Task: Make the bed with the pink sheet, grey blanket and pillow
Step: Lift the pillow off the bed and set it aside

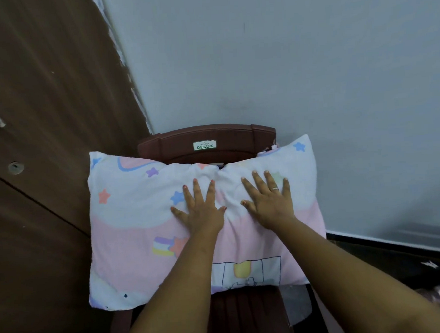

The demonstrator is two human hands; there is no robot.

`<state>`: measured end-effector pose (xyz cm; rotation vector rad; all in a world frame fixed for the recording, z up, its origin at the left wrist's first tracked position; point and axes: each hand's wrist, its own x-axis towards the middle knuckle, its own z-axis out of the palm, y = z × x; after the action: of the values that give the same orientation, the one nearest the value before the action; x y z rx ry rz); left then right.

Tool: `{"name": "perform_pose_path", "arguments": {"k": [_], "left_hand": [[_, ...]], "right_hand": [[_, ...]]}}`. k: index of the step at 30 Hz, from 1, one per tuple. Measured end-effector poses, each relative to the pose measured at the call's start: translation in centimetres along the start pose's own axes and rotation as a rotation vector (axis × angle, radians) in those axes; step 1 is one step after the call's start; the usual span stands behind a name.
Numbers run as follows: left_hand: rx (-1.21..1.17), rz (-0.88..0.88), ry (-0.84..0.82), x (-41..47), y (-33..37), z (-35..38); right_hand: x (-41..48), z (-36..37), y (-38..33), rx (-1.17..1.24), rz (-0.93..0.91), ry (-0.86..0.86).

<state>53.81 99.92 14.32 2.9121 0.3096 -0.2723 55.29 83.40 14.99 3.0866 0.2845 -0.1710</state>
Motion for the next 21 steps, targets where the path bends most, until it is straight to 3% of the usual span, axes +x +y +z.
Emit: {"name": "perform_pose_path", "arguments": {"k": [6, 14, 21], "left_hand": [[-0.099, -0.102, 0.09, -1.6, 4.9, -0.8], [-0.011, 0.327, -0.069, -9.8, 18.0, 1.0], [0.119, 0.628, -0.218, -22.5, 28.2, 6.0]], "right_hand": [[-4.0, -0.6, 3.7, 0.074, 0.055, -0.031], [-13.7, -0.9, 14.0, 0.135, 0.34, -0.028], [-29.0, 1.2, 23.3, 0.239, 0.643, 0.011]]}}
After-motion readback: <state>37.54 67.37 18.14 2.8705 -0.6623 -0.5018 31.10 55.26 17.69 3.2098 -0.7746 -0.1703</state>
